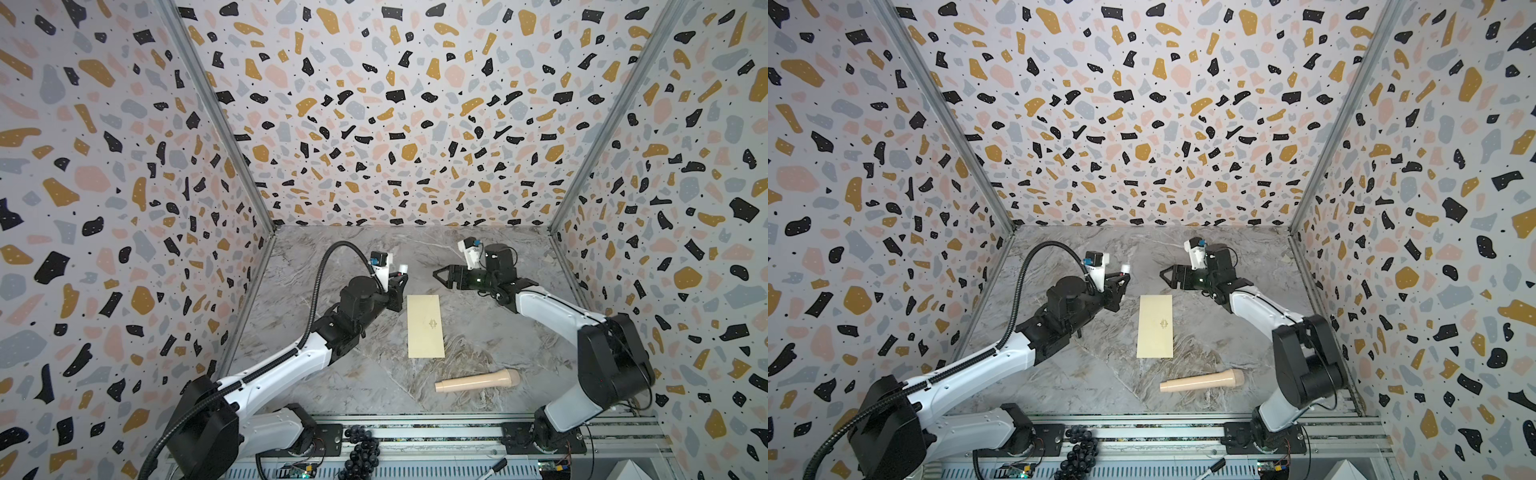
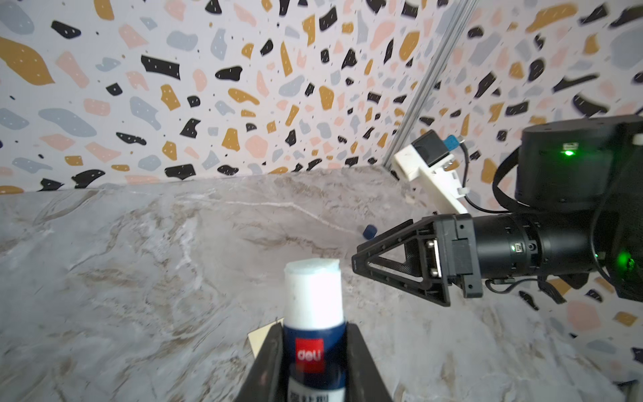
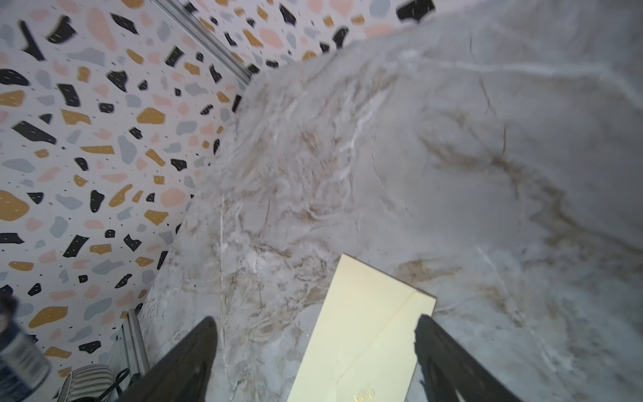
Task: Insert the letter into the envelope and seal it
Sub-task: 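Raise the glue stick with the left gripper while the right gripper rises toward it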
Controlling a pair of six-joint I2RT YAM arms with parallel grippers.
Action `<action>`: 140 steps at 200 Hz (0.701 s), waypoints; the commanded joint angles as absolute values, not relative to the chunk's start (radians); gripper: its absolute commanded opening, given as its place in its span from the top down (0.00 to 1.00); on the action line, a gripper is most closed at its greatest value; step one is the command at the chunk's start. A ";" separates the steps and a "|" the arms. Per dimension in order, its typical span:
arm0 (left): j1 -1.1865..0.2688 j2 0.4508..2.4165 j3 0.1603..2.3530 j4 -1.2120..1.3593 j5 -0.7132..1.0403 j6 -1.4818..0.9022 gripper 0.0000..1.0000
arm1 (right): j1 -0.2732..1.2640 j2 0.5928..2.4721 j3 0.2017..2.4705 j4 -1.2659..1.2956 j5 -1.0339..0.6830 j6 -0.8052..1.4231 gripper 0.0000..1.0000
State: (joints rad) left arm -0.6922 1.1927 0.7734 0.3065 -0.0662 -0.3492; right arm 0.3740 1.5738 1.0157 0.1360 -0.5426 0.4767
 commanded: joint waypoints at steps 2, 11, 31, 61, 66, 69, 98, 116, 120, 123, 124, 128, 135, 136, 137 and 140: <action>-0.672 1.140 0.754 0.489 0.064 -0.398 1.00 | 0.370 1.435 0.993 0.159 -0.515 0.384 0.11; -0.671 1.125 0.748 0.530 0.091 -0.408 1.00 | 0.370 1.390 0.979 0.171 -0.525 0.367 0.06; -0.665 1.099 0.732 0.634 0.135 -0.455 1.00 | 0.368 1.301 0.935 0.234 -0.565 0.359 0.00; -0.661 1.080 0.726 0.749 0.169 -0.517 1.00 | 0.368 1.227 0.894 0.361 -0.725 0.417 0.01; -0.663 1.079 0.726 0.764 0.177 -0.523 1.00 | 0.368 1.225 0.887 0.393 -0.762 0.437 0.01; -0.663 1.080 0.726 0.772 0.181 -0.528 1.00 | 0.369 1.221 0.884 0.416 -0.782 0.450 0.01; -0.663 1.081 0.726 0.814 0.217 -0.536 1.00 | 0.376 1.227 0.879 0.609 -0.918 0.594 0.01; -0.663 1.080 0.717 0.810 0.225 -0.514 1.00 | 0.398 1.237 0.918 0.607 -0.938 0.610 0.01; -0.663 1.080 0.715 0.810 0.225 -0.506 1.00 | 0.406 1.238 0.930 0.598 -0.939 0.606 0.01; -0.663 1.080 0.713 0.808 0.226 -0.502 1.00 | 0.411 1.240 0.937 0.589 -0.939 0.601 0.01; -0.663 1.080 0.712 0.807 0.226 -0.500 1.00 | 0.413 1.240 0.940 0.587 -0.939 0.600 0.01; -0.663 1.080 0.710 0.807 0.227 -0.496 1.00 | 0.422 1.242 0.949 0.575 -0.939 0.592 0.01; -0.663 1.079 0.706 0.806 0.225 -0.489 1.00 | 0.437 1.243 0.964 0.552 -0.932 0.578 0.01; -0.663 1.079 0.706 0.806 0.225 -0.487 1.00 | 0.439 1.244 0.967 0.550 -0.931 0.576 0.01; -0.663 1.079 0.706 0.806 0.224 -0.487 1.00 | 0.441 1.244 0.968 0.546 -0.930 0.573 0.01; -0.663 1.079 0.704 0.806 0.220 -0.485 1.00 | 0.447 1.244 0.972 0.540 -0.927 0.568 0.01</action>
